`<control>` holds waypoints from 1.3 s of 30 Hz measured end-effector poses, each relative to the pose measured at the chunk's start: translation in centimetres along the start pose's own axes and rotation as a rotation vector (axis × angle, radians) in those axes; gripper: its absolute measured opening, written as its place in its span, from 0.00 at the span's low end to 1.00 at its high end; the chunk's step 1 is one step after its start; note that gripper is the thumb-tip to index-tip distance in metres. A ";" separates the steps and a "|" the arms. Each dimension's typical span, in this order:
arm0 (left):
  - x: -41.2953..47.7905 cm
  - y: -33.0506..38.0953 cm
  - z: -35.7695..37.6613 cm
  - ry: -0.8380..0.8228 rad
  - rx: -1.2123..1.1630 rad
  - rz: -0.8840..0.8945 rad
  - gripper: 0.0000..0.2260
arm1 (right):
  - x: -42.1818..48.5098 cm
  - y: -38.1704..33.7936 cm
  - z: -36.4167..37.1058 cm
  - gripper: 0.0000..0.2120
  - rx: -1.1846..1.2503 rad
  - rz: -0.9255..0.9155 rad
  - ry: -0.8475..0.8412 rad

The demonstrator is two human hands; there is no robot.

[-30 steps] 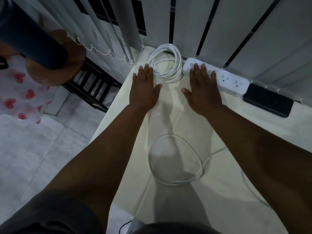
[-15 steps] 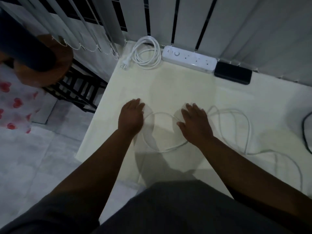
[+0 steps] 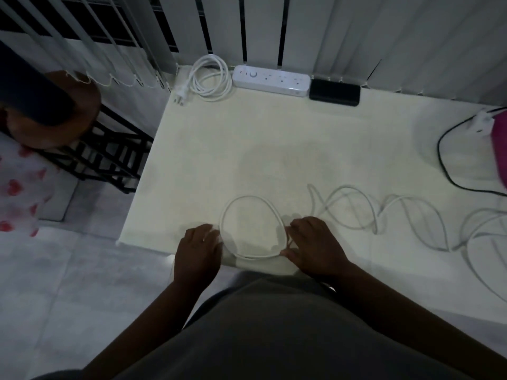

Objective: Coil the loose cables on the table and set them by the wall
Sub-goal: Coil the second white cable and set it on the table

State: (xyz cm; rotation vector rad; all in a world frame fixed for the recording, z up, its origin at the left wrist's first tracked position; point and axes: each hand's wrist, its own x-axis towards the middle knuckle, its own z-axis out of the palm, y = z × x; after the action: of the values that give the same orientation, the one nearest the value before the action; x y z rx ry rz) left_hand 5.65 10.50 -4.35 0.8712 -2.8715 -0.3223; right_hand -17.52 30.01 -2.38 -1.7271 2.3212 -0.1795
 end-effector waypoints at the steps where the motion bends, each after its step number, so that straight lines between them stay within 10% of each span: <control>1: -0.4 0.5 -0.2 -0.028 -0.007 -0.027 0.11 | -0.7 0.0 0.2 0.28 0.008 -0.028 0.027; 5: -1.3 3.1 -0.9 -0.077 -0.058 -0.153 0.12 | -2.9 0.3 0.8 0.29 -0.004 -0.131 0.032; 10: -3.1 6.5 -0.4 -0.143 -0.194 -0.300 0.16 | -5.2 -0.9 1.4 0.01 -0.117 -0.262 0.109; 32: -3.5 9.7 0.2 -0.157 -0.572 -0.684 0.09 | -5.2 -1.5 -1.5 0.18 0.125 -0.033 -0.454; 39: -3.1 9.6 -0.4 -0.208 -0.476 -0.672 0.10 | -4.9 -1.4 -1.2 0.14 -0.035 -0.106 -0.289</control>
State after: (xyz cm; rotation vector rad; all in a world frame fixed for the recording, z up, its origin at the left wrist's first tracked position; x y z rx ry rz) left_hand 3.18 19.94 -1.89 1.7270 -2.3781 -1.1538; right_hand -15.23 34.20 -0.36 -1.7621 2.0403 0.0880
